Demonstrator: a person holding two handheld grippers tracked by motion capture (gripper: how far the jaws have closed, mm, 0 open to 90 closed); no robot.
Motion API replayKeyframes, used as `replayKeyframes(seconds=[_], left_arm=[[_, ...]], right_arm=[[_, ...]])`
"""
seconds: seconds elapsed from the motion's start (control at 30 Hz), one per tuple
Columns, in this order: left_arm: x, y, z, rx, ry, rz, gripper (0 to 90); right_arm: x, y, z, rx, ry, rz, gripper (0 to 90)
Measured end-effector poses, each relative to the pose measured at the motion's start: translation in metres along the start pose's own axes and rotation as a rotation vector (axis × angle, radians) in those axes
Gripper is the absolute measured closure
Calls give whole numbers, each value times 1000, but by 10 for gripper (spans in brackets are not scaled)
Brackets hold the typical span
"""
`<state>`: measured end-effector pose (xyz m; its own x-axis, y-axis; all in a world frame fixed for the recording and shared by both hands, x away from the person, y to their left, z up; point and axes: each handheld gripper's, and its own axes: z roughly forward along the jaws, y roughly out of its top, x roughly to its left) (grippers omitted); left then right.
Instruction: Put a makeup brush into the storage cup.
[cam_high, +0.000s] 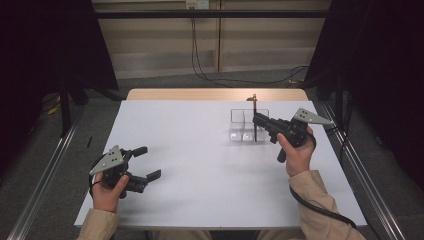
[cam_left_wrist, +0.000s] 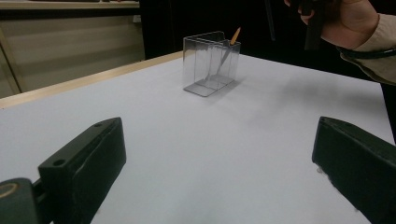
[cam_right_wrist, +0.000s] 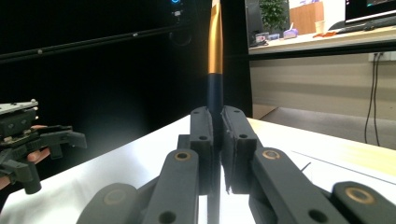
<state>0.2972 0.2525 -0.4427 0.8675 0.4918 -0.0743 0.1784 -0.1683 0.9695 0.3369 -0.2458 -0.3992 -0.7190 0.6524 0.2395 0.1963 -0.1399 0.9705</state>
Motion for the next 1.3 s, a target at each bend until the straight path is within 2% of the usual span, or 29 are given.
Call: replayKeyframes(seconds=[0.57,0.7,0.83,1.17,1.3], left_arm=[[1,-1,1,1,0,-3,28],[1,-1,1,0,-3,-7,28],[1,-1,1,1,0,-3,28],[2,-1,0,-2,2,-3,28],[2,-1,0,0,-1,-6,28]], right_arm=[[-13,3,-5,-33,-46,1,839],[-16,7,-6,-26,-69,-19,839],[-18,10,-6,-34,-73,-19,839],[-28,13,-2,-44,-95,-25,839],[-30,14,1,-31,-103,-38,839]])
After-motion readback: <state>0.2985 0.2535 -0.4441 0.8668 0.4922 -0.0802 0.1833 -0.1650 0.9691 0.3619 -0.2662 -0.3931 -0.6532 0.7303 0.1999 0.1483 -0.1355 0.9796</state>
